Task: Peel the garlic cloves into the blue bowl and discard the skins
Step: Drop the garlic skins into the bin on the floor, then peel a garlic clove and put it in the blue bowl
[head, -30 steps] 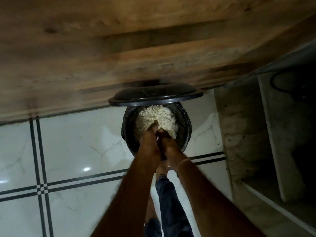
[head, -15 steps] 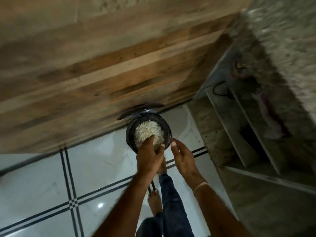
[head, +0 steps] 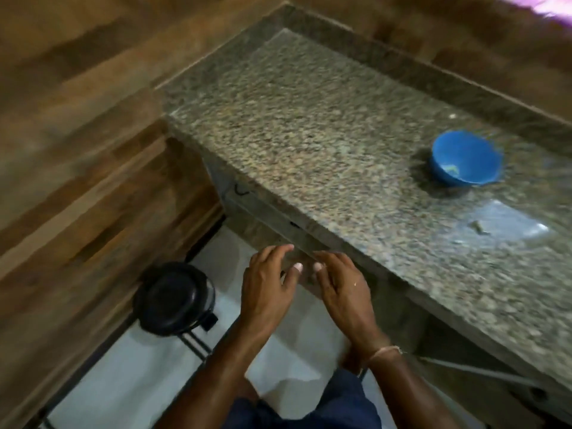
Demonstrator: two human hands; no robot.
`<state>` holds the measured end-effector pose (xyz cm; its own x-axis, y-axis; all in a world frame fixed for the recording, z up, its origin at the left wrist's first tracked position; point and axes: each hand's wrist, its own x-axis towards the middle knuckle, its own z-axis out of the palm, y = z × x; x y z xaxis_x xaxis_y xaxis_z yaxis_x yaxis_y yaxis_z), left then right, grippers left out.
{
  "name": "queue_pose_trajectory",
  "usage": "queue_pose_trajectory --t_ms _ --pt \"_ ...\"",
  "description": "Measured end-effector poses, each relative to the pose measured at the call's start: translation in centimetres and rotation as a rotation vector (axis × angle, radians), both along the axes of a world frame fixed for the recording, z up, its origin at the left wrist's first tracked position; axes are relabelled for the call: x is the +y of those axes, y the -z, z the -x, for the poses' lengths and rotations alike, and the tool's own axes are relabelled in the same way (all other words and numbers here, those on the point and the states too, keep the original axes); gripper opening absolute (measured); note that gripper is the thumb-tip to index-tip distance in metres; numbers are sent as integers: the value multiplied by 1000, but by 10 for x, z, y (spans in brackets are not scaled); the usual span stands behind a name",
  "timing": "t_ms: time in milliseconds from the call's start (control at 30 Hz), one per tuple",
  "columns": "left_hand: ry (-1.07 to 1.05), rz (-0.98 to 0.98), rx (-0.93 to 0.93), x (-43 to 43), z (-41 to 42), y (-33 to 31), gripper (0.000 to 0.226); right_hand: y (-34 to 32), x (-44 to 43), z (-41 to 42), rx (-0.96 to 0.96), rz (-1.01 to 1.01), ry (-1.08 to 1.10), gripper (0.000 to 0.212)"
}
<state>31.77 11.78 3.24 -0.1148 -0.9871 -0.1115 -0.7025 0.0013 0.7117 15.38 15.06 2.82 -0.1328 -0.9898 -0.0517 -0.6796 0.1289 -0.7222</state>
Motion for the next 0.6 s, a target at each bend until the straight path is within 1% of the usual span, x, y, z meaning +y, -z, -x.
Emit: queue_pose_trajectory --t_ms 133,333,433,500,600 --pt "70 31 -2 -13 103 -3 36 -3 8 101 -4 49 114 25" --pt "163 -2 26 -27 245 4 34 4 12 233 15 21 250 28" --pt "209 -11 -29 -43 298 10 33 9 5 284 97 23 311 29" --pt "256 -2 -68 -53 325 15 30 14 -1 310 194 -1 353 37" --pt "381 31 -129 -65 356 32 30 19 -16 341 311 -123 406 61"
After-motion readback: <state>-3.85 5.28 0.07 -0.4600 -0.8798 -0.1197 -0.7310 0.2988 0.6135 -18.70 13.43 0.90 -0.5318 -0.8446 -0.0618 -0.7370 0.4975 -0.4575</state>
